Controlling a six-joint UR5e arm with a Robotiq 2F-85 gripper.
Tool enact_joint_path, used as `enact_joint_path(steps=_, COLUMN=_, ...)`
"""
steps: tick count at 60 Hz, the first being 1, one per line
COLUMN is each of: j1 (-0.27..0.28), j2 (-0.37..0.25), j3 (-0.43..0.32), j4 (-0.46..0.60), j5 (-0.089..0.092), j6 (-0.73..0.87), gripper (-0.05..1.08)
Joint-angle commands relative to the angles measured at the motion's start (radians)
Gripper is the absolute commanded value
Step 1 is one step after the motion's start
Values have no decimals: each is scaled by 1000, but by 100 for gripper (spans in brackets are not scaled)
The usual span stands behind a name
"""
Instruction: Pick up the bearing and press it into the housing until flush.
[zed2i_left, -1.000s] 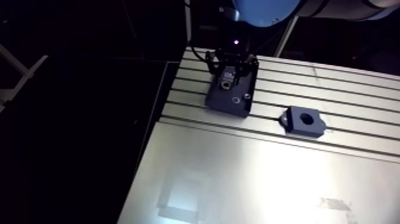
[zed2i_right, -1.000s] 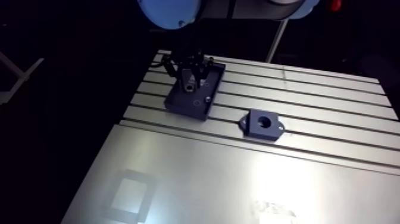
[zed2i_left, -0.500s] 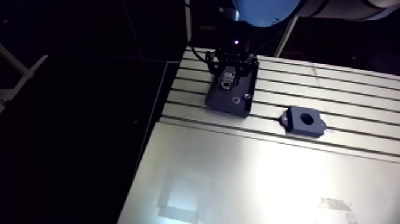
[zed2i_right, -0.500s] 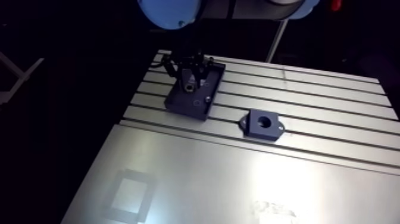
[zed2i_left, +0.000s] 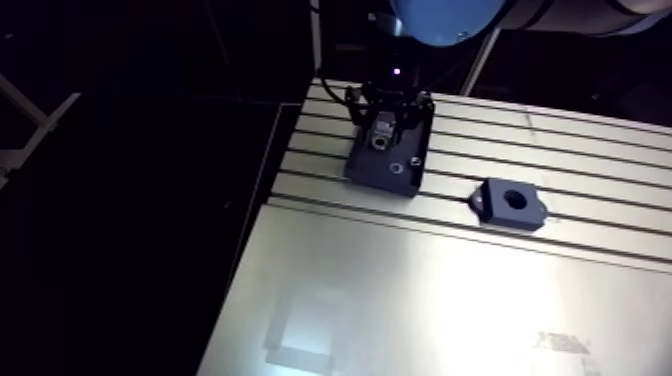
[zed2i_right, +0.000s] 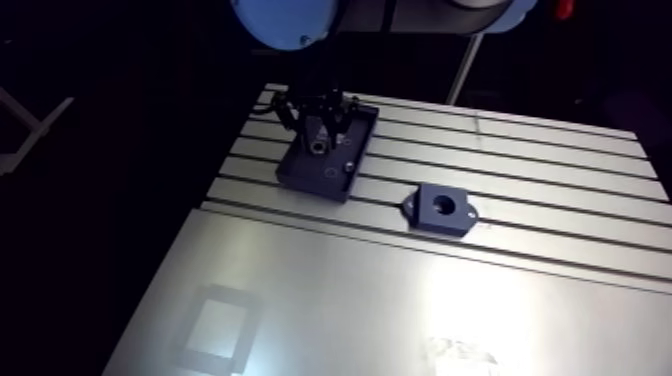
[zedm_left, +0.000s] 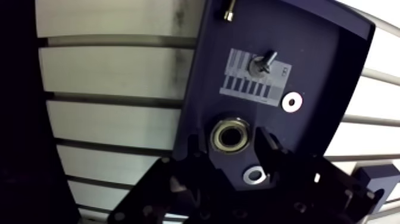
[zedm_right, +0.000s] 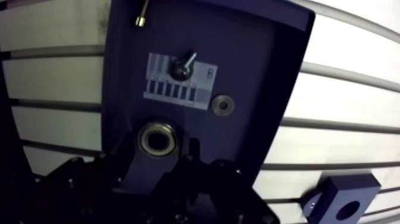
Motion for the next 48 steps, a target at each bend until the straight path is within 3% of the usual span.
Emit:
enact_joint_path(steps=1, j1=0, j2=0, j3=0, j4=0, j5=0, j6=0, gripper=47)
enact_joint_path(steps=48, j1=-1, j2=8, j3=-1, j4=0, j5=0, j6=0, gripper=51)
